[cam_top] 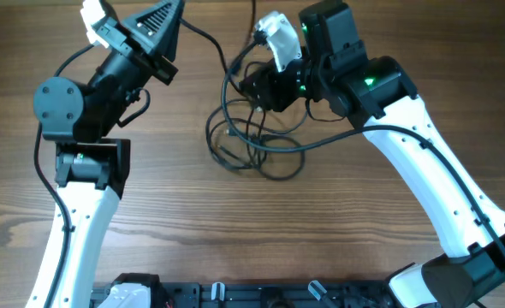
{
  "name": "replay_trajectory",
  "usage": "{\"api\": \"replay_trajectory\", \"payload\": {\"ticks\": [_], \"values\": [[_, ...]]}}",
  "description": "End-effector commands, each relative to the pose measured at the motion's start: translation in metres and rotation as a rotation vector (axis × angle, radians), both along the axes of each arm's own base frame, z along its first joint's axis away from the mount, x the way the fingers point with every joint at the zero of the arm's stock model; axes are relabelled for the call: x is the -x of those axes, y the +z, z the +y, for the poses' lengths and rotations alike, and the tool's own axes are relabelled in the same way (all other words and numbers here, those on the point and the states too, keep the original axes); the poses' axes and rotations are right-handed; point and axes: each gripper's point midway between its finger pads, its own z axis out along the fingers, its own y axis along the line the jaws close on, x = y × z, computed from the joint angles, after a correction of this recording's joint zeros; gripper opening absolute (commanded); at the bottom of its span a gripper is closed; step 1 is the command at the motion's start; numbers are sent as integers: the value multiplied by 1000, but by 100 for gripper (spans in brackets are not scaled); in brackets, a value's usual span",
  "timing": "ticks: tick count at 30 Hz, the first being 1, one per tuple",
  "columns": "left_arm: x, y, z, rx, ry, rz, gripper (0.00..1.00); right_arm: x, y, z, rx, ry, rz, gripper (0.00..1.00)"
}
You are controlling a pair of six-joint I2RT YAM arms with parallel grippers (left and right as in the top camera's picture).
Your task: Untangle cables
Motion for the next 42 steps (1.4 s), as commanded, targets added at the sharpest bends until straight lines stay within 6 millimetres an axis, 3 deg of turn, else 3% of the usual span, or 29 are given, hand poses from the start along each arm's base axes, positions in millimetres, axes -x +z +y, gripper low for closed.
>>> {"api": "replay_trajectory", "payload": {"ticks": [1,9,13,16,21,23,26,28,30,34,38,40,41,42], "values": [[4,9,7,-21,22,-38,4,17,3,12,-35,168,-28,53],[1,3,7,-23,21,-10,4,21,5,20,-63,235,-49,61],[1,2,6,-24,20,-2,4,13,-16,24,-40,243,-19,66],[0,1,6,-24,20,3,4,0,-43,28,-5,231,11,65],[-2,-3,7,-60,36,-6,4,-27,-91,16,138,133,43,49],[-5,-11,7,-62,39,31,4,-28,-99,16,147,131,57,41],[-14,-33,12,-75,77,129,4,-28,-100,16,146,124,66,6],[-20,-47,18,-140,129,147,4,-29,-95,14,136,101,73,4],[-26,-65,24,-220,186,176,4,-31,-83,9,104,50,89,4],[-33,-148,62,-433,388,455,4,-23,-8,1,-60,48,29,4],[-19,-210,88,-545,487,709,4,-6,93,-15,-208,10,-150,4],[-15,-225,92,-585,489,763,4,7,139,-21,-282,2,-256,4],[-14,-237,92,-651,468,775,4,25,201,-41,-371,-77,-408,4],[-13,-238,92,-653,466,781,4,28,212,-47,-386,-106,-437,4]]}}
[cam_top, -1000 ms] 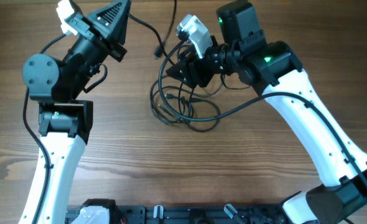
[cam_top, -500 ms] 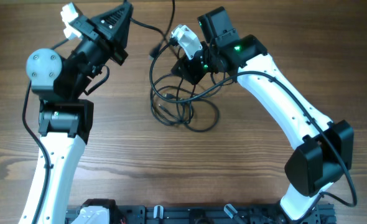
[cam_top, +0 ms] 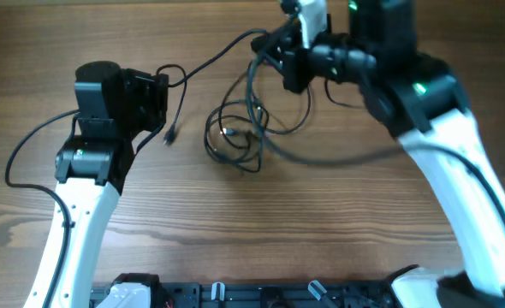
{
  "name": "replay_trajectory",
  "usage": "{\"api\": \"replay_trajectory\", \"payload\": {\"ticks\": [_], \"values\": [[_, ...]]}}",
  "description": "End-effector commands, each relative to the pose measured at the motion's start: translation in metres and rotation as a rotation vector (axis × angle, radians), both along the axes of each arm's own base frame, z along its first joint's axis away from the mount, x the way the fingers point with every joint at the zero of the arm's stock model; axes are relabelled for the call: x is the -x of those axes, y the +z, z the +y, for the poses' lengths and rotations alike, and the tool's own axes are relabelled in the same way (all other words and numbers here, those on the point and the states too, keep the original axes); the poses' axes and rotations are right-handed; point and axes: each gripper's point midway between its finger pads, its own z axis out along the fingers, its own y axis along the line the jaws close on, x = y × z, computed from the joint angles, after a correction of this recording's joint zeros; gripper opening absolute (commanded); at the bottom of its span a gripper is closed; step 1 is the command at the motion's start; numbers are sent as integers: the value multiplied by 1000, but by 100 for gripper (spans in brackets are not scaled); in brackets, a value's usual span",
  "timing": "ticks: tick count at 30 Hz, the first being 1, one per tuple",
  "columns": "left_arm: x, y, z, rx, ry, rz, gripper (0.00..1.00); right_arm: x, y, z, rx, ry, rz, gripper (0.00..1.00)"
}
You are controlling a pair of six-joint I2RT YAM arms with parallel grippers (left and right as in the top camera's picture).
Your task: Untangle cables
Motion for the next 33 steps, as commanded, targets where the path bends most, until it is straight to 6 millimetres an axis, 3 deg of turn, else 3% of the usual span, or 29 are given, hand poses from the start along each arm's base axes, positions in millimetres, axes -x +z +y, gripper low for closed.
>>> {"api": "replay_trajectory", "payload": {"ticks": [1,9,12,16,19,21,27,29,33], "values": [[2,-29,26,-157,44,80,4,20,97,-39,-172,-163,-190,4],[4,-32,26,-159,42,95,4,18,155,-103,-416,-546,-193,4],[5,-34,26,-159,42,103,4,10,160,-121,-537,-671,-124,4],[8,-37,27,-161,41,120,4,-2,160,-131,-597,-749,-103,4],[7,-42,26,-161,39,136,4,-10,150,-121,-572,-726,-75,4],[8,-46,26,-162,38,150,4,-21,133,-113,-553,-723,-11,4],[9,-52,27,-164,36,171,4,-72,57,-71,-449,-681,190,4],[9,-52,27,-164,36,172,4,-91,34,-43,-450,-587,258,4],[9,-52,27,-164,37,171,4,-101,21,2,-506,-379,344,4]]}}
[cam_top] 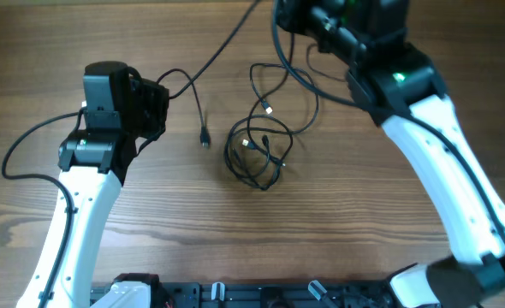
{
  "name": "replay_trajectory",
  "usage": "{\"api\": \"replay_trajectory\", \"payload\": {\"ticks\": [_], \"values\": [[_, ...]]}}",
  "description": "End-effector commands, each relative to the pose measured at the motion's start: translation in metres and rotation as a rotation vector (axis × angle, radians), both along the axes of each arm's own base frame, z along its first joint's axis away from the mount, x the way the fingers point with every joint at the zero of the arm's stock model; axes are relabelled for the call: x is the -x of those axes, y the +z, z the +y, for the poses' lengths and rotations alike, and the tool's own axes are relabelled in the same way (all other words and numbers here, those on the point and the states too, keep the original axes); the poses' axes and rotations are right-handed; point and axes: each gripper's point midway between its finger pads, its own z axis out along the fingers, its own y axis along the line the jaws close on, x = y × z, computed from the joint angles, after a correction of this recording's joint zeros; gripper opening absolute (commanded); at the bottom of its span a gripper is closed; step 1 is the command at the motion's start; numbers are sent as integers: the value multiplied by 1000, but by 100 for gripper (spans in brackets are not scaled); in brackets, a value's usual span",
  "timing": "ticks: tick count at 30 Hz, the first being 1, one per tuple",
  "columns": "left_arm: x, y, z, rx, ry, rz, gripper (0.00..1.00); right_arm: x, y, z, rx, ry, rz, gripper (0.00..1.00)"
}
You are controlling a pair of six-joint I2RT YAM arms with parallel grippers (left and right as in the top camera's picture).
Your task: Untangle cables
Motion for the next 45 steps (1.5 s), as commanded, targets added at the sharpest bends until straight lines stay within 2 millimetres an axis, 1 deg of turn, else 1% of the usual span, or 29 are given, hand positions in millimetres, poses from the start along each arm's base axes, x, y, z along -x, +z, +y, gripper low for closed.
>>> {"api": "replay_trajectory", "payload": {"ticks": [1,4,6,8,9,10,12,13,14,15,17,19,22,23,24,25,26,28,29,32,34,36,39,41,43,44,45], "values": [[2,-14,16,-69,37,29,4,-1,18,26,-122,156,-19,4],[2,-14,16,-69,38,29,4,-13,2,35,-115,173,-12,4],[2,-14,16,-69,38,29,4,-20,-19,38,-76,177,18,4],[2,-14,16,-69,37,29,4,-24,-48,41,-31,180,86,4],[1,-14,16,-69,38,28,4,-25,-58,42,-13,182,109,4],[2,-14,16,-69,38,29,4,-27,-64,43,18,191,95,4],[2,-14,16,-69,37,29,4,-29,-56,43,68,209,3,4],[1,-13,16,-83,23,23,4,-29,-46,43,85,216,-57,4],[-1,-11,14,-109,-11,6,4,-29,-39,41,97,218,-96,4],[-5,-6,9,-157,-90,-39,4,-28,-29,36,111,210,-136,4],[-14,9,-3,-224,-233,-142,4,-27,-14,22,116,175,-164,4],[-23,32,-19,-237,-343,-278,4,-24,7,-7,115,125,-186,4],[-31,71,-43,-180,-441,-467,4,-17,26,-53,127,47,-183,4],[-32,91,-56,-155,-496,-562,4,-12,33,-78,146,4,-175,4],[-32,99,-63,-149,-520,-600,4,-8,34,-89,153,-16,-164,4],[-30,108,-75,-137,-551,-641,4,-3,36,-106,167,-44,-148,4],[-28,111,-84,-131,-570,-656,4,1,35,-116,182,-60,-138,4],[-20,115,-108,-117,-623,-680,4,8,33,-135,203,-92,-107,4],[-17,115,-117,-114,-639,-685,4,11,30,-145,212,-109,-87,4],[-10,114,-142,-125,-656,-685,4,15,20,-165,223,-146,-26,4],[-6,111,-157,-133,-665,-679,4,17,8,-177,233,-172,31,4],[2,103,-182,-127,-707,-666,4,19,-12,-198,273,-255,121,4],[15,81,-221,-106,-794,-619,4,30,-45,-228,370,-391,271,4],[22,62,-241,-78,-835,-566,4,40,-62,-239,416,-430,349,4],[27,39,-258,-47,-861,-497,4,51,-80,-241,449,-424,429,4],[29,24,-265,-31,-867,-445,4,57,-91,-238,470,-388,465,4],[30,12,-269,-14,-863,-401,4,61,-99,-235,484,-356,490,4]]}}
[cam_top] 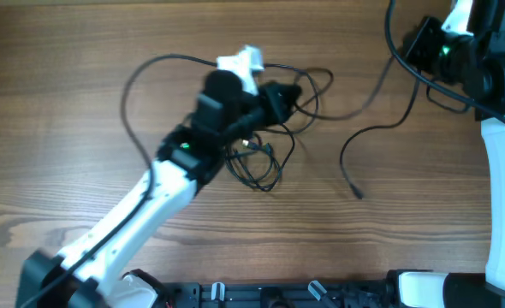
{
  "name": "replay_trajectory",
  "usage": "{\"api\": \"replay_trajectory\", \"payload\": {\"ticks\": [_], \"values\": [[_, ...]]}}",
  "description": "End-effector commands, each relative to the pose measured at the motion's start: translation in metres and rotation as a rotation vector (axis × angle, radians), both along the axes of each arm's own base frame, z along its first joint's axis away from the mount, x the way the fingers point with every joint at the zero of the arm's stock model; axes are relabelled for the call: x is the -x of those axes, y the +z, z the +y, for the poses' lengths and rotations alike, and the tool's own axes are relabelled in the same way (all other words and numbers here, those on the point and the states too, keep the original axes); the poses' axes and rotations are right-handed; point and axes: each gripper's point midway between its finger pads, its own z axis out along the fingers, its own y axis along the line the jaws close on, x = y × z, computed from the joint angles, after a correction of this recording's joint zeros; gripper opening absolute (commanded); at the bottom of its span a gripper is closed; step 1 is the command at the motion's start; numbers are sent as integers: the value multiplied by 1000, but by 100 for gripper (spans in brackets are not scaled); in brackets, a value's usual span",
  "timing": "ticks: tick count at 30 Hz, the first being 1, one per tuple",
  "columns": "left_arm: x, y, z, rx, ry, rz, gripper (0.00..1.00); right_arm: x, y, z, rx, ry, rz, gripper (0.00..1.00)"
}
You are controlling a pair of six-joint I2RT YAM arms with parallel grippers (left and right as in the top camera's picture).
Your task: Untangle cables
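A knot of thin black cables (259,162) lies mid-table. My left gripper (280,97) is pressed into the knot's upper edge; its fingers are dark against the loops, so their state is hidden. My right gripper (417,47) is at the far right back, shut on one black cable (368,135). That cable curves down from it across the wood and ends in a free plug (357,193), apart from the knot. A faint, blurred strand (355,107) runs from the knot toward the right gripper.
The wooden table (81,171) carries only the cables. The left arm (150,205) crosses the table diagonally from the front left, with its own supply cable looping behind it (137,81). A black rail (261,295) runs along the front edge.
The left gripper has gone from the left side of the table to the knot's upper edge. The right gripper has shifted from the back centre to the far right, trailing one cable.
At first both grippers were at the back, the right one at the tangle. Then a cable stretched between them, the left arm at mid-left. Later the tangle lay mid-table with a plug hanging from the left gripper. Now one cable lies separate at the right.
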Motion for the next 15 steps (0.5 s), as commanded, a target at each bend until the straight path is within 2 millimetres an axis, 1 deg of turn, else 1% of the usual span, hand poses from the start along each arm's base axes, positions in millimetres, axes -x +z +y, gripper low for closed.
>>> {"api": "replay_trajectory", "payload": {"ticks": [1,2,4,5,6,7,9,11,12,13,14,15], "values": [[3,-47,-19,-7,20,185,4,14,-28,-3,63,34,105,4],[4,-59,-21,-13,29,237,4,18,-36,2,62,65,130,4],[7,-75,-23,-33,26,287,4,25,-52,19,47,160,170,4],[8,-81,-24,-42,22,302,8,28,-59,28,36,210,188,4],[11,-87,-23,-60,21,324,13,31,-68,39,32,266,204,5],[14,-92,-21,-73,23,340,24,33,-74,45,30,293,219,8],[19,-100,-18,-99,25,373,40,38,-90,58,43,343,264,14],[19,-104,-14,-113,31,387,49,41,-101,67,44,368,296,18],[19,-105,-12,-116,35,391,54,44,-107,72,49,388,313,23],[17,-105,-11,-116,39,390,56,46,-113,76,55,408,327,29],[15,-104,-8,-113,47,391,59,48,-117,80,62,427,338,39],[12,-104,-6,-111,53,390,60,49,-121,81,62,433,348,46]]}}
